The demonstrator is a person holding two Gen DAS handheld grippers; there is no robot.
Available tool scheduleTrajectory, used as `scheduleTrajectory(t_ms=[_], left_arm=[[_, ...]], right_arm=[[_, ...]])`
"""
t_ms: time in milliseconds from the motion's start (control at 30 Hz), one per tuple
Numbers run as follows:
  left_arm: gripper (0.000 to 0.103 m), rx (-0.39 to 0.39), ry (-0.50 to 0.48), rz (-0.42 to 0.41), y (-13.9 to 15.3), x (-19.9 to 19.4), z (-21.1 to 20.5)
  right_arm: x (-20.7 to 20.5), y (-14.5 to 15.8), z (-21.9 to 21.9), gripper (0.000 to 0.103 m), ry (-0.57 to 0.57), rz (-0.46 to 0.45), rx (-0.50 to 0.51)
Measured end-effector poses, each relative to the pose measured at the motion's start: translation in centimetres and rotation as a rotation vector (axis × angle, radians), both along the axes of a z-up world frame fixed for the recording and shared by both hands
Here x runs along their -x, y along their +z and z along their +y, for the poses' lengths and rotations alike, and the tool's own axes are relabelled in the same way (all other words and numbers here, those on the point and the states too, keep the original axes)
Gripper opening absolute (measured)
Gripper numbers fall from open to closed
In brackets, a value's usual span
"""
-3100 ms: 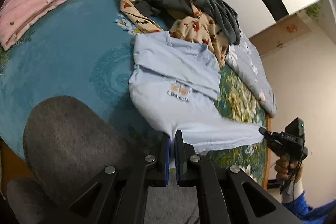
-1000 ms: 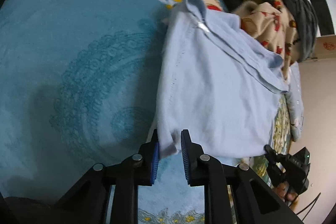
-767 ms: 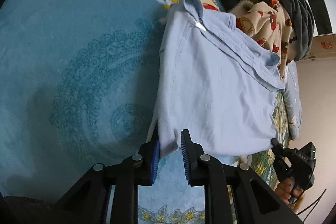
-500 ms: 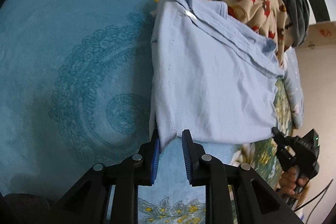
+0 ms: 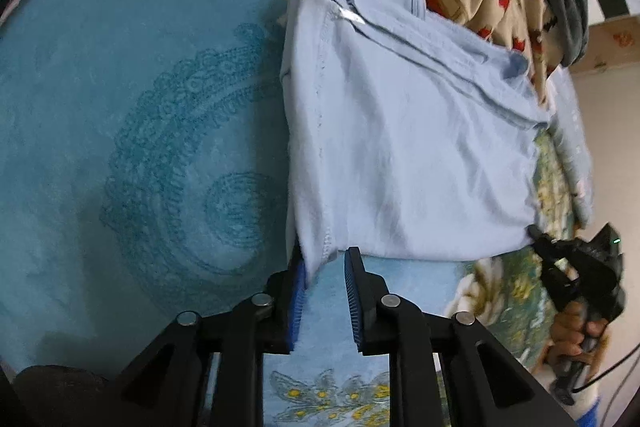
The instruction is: Fold clothes
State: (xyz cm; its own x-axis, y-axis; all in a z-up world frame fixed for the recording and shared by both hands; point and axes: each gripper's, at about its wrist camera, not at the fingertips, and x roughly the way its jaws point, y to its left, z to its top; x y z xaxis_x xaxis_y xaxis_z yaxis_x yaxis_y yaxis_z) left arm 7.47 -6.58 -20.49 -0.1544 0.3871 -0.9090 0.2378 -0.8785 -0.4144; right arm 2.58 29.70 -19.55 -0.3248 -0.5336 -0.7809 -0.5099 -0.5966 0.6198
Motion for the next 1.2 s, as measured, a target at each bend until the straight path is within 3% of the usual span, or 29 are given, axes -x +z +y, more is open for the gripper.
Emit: scheduleTrajectory(t_ms=[233, 400, 500, 600, 733, 967, 1033, 1200], left_arm=[[0.003, 0.026, 0.018, 0.045, 1.9, -1.2, -1.5], [0.003, 0.058, -0.139, 0.099, 4.9, -4.2, -1.2], [0.003, 0.066, -0.197, 0.093, 4.9, -5.2, 0.1], [0.003, 0.072, -0.243, 0.082, 4.7, -5.8, 1.6], [0.004, 0.074, -0.296, 0.069, 4.4, -6.6, 3.4], [0.006, 0.052, -0.288, 0.051, 6.0, -7.4, 2.3], [0.006, 0.039, -0.266, 0.064, 6.8, -7.2, 1.6], [0.006, -0.023, -0.097, 0.091, 7.1, -3.2, -0.8]], right_arm=[[0.0, 1.7, -0.2, 0.005, 0.035, 0.03, -0.064], [-1.8, 7.3, 0.7, 0.004, 0.093, 0.147, -0.163], [-4.3, 8.3, 1.4, 0.004, 0.161, 0.109, -0.206], [-6.1, 6.5, 1.7, 0.004, 0.199, 0.037, -0.258], [-7.1, 3.9, 2.5, 0.004, 0.166, -0.04, -0.237], [-7.1, 3.3, 3.5, 0.007, 0.181, -0.095, -0.233], [-7.3, 3.8, 4.1, 0.007, 0.178, -0.104, -0.279], [-6.4, 4.7, 5.4, 0.008, 0.13, -0.068, -0.312]])
